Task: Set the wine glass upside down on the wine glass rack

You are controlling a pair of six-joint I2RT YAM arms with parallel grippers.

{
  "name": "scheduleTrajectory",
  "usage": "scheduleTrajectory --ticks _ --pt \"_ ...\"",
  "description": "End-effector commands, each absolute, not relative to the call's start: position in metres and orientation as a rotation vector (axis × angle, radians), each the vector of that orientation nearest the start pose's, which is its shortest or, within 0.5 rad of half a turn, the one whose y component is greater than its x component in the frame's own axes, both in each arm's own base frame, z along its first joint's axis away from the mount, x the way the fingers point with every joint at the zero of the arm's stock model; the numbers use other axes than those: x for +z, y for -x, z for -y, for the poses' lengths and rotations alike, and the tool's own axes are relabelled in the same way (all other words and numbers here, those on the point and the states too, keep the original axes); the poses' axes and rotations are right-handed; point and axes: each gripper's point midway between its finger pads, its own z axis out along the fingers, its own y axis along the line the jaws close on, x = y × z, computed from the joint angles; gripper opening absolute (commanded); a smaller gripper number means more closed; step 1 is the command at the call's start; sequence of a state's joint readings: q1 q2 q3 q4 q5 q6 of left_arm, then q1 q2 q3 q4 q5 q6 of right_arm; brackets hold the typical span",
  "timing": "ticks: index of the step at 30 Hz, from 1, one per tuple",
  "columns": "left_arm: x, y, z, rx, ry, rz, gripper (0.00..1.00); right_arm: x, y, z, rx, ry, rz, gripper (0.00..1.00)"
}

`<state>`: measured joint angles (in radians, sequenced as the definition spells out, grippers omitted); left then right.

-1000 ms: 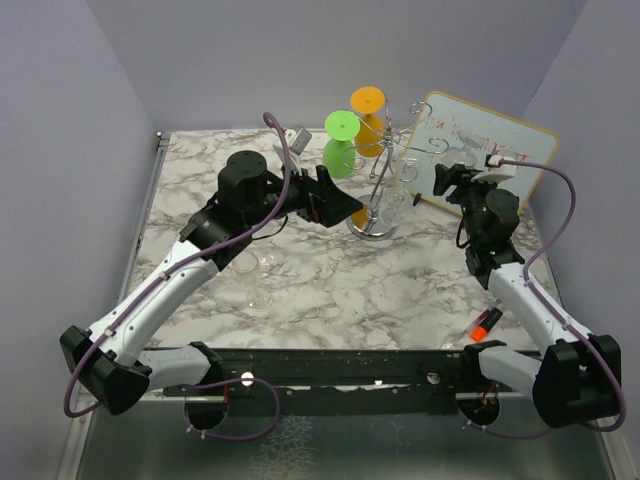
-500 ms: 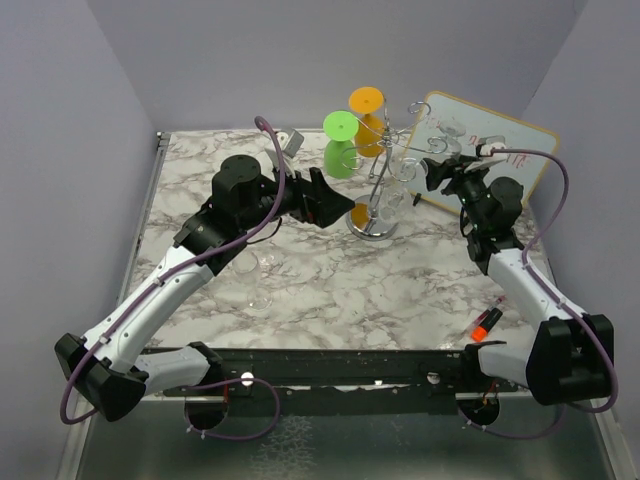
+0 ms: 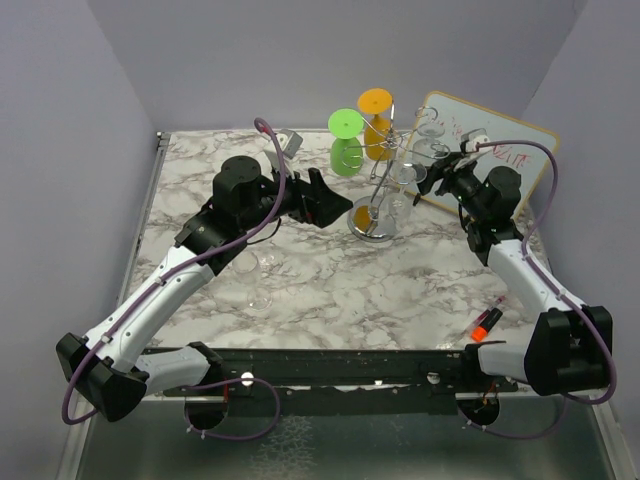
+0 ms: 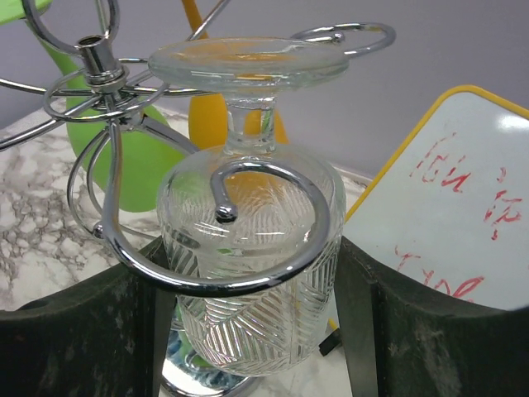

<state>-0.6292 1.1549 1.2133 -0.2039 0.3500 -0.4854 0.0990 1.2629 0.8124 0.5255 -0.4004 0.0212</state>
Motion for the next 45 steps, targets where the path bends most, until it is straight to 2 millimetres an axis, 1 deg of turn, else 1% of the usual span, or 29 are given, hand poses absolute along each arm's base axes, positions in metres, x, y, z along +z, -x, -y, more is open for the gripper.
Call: scheduleTrajectory --ticks 1,4,8,12,14,17,23,33,40,45 --pt "0.360 -0.263 0.284 -1.096 -0.396 -1.781 0.99 0.320 -0.412 -0.122 0.390 0.505 -1.357 0.09" --pt "0.360 -0.264 0.284 -1.095 -0.396 -1.779 0.99 0.316 -0.410 -0.126 0.392 0.545 -1.361 0.09" --pt "0.360 -0.264 0.284 -1.095 -0.396 -1.780 0.99 0.315 -0.403 -0.128 0.381 0.588 -1.343 0.09" --pt "0.361 -0.263 0.283 -1.095 -0.396 -1.776 0.99 0.312 -0.397 -0.124 0.355 0.592 -1.331 0.09" --pt "0.361 -0.263 0.283 -1.095 -0.395 -1.775 0.99 0.314 -0.393 -0.122 0.340 0.585 -1.313 0.09" --pt "0.361 -0.263 0.283 -1.097 -0.394 -1.776 0.99 0.311 -0.391 -0.116 0.310 0.559 -1.314 0.09" --pt "0.359 -0.264 0.284 -1.103 -0.388 -1.779 0.99 0.316 -0.382 -0.108 0.272 0.513 -1.280 0.09" --pt "0.357 -0.265 0.284 -1.108 -0.382 -1.781 0.99 0.317 -0.379 -0.090 0.232 0.373 -1.259 0.10" --pt "0.356 -0.266 0.283 -1.104 -0.378 -1.783 0.99 0.317 -0.383 -0.075 0.218 0.248 -1.267 0.12" --pt "0.356 -0.266 0.282 -1.100 -0.377 -1.783 0.99 0.318 -0.382 -0.074 0.249 0.198 -1.259 0.13"
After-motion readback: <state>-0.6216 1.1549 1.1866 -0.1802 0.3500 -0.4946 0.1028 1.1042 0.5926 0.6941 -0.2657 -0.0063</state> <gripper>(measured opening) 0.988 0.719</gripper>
